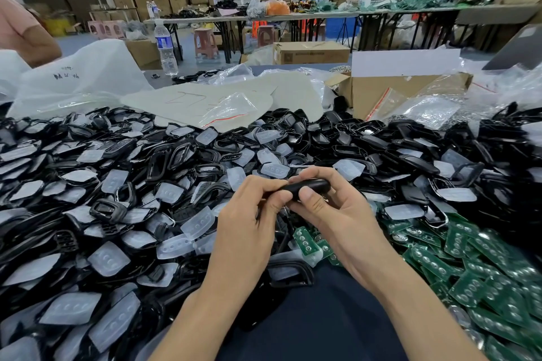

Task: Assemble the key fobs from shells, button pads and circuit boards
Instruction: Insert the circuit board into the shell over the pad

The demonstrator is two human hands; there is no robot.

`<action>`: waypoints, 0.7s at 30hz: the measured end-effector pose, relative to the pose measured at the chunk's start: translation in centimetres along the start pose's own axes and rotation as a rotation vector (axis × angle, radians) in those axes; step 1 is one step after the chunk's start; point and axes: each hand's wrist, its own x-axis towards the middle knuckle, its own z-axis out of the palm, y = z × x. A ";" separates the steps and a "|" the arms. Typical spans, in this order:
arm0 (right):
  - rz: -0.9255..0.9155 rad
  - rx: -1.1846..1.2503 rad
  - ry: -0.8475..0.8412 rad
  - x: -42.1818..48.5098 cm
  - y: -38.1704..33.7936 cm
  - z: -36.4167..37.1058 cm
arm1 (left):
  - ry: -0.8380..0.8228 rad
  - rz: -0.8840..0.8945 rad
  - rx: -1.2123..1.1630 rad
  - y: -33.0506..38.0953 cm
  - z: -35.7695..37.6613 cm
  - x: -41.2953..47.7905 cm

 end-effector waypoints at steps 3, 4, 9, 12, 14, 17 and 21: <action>0.018 0.096 0.016 0.0 0.1 0.2 | 0.000 0.045 0.030 0.0 0.0 0.0; 0.022 0.130 0.019 0.0 0.1 0.2 | 0.002 0.055 0.031 0.0 0.0 0.0; 0.009 0.134 0.022 0.0 0.2 0.3 | -0.034 0.031 0.015 -0.4 0.2 0.0; 0.001 0.069 0.025 0.1 0.3 -0.1 | -0.071 0.017 0.019 -0.5 0.3 0.1; -0.002 0.007 0.027 0.0 0.5 -0.3 | -0.082 0.030 0.042 -0.5 0.3 0.1; -0.004 -0.038 0.020 -0.1 0.5 -0.3 | -0.070 0.054 0.068 -0.4 0.3 0.0; -0.003 -0.011 0.011 -0.1 0.5 0.0 | -0.022 0.073 0.098 -0.2 0.4 0.0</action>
